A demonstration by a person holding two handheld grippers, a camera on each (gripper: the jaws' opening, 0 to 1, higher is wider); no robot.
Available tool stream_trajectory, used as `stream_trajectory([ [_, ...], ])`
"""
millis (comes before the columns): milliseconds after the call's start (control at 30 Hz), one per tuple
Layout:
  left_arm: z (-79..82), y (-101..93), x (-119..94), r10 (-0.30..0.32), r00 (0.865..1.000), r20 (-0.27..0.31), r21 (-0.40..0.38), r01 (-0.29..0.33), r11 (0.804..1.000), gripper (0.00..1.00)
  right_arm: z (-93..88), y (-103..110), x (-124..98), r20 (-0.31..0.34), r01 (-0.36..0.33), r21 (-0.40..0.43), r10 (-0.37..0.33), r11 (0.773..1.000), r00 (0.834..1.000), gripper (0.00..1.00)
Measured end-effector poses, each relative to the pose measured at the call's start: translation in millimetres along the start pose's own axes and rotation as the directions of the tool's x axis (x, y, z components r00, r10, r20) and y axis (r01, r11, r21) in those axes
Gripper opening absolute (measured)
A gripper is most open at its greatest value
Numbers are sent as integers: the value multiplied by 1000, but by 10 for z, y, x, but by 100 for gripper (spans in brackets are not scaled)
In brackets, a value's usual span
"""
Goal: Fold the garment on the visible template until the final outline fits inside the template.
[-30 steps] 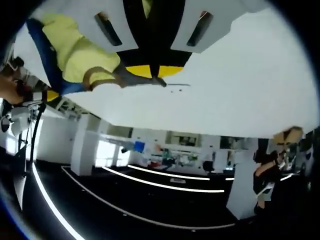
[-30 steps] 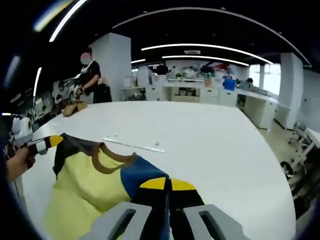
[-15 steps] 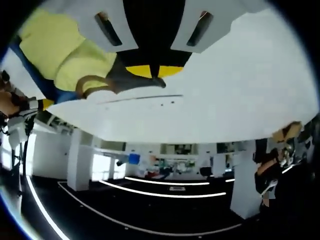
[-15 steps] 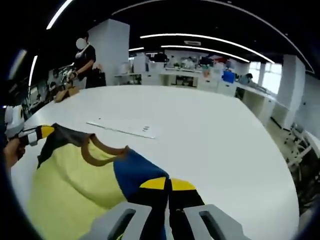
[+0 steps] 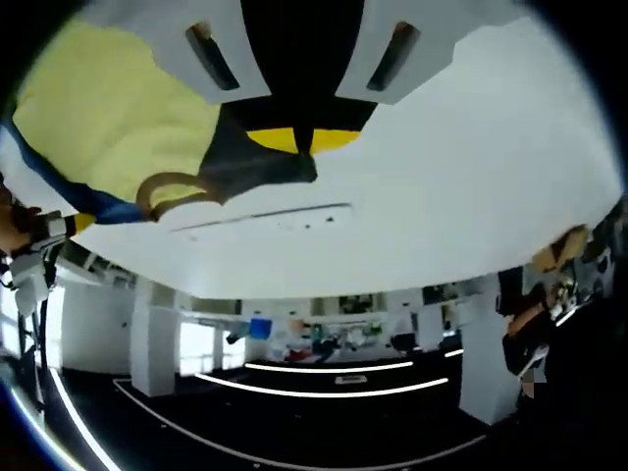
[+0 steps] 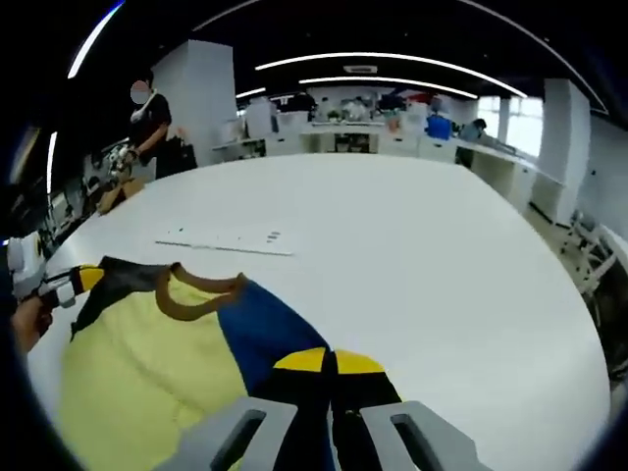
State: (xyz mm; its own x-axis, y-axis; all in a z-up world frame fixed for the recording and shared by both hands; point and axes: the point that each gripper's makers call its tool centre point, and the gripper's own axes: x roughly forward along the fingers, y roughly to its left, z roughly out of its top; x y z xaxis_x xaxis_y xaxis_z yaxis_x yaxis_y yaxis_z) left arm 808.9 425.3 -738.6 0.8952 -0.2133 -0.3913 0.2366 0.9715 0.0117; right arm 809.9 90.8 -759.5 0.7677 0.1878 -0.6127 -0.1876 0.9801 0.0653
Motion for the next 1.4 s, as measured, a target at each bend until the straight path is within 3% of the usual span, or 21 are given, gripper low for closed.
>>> stream_trajectory([
  [133, 17, 7, -8, 0, 1000, 4, 13, 0, 1000, 1, 8, 9, -14, -3, -18, 0, 18, 1000, 1000, 0],
  [233, 62, 23, -36, -2, 1000, 18, 12, 2, 1000, 8, 48, 23, -56, 5, -33, -10, 33, 999, 999, 2],
  [367, 121, -30, -77, -36, 999, 35, -19, 36, 999, 20, 111, 37, -117, 21, -49, -20, 49, 999, 999, 21],
  [500, 147, -100, -143, -69, 997, 33, 11, 68, 998, 32, 169, 139, -190, 36, -105, -23, 105, 994, 994, 43],
  [767, 228, -191, -332, -139, 989, 51, 63, 136, 989, 60, 171, 365, -425, 38, -190, -44, 192, 981, 981, 71],
  [900, 238, -299, -476, -205, 977, 54, 65, 202, 977, 73, 149, 512, -587, 40, -271, -25, 272, 962, 962, 82],
  [1000, 230, -325, -597, -227, 972, 54, 76, 223, 972, 80, 179, 556, -676, 59, -325, -3, 324, 946, 944, 87],
  [1067, 235, -349, -686, -251, 966, 64, 43, 248, 968, 84, 152, 588, -759, 53, -344, 3, 343, 939, 938, 91],
  [1200, 202, -335, -845, -271, 961, 61, 17, 270, 963, 89, 71, 656, -966, 47, -363, -15, 363, 932, 930, 97],
  [1400, 228, -392, -1084, -296, 951, 91, -16, 299, 954, 97, -113, 754, -1252, 29, -391, -41, 392, 920, 920, 99],
])
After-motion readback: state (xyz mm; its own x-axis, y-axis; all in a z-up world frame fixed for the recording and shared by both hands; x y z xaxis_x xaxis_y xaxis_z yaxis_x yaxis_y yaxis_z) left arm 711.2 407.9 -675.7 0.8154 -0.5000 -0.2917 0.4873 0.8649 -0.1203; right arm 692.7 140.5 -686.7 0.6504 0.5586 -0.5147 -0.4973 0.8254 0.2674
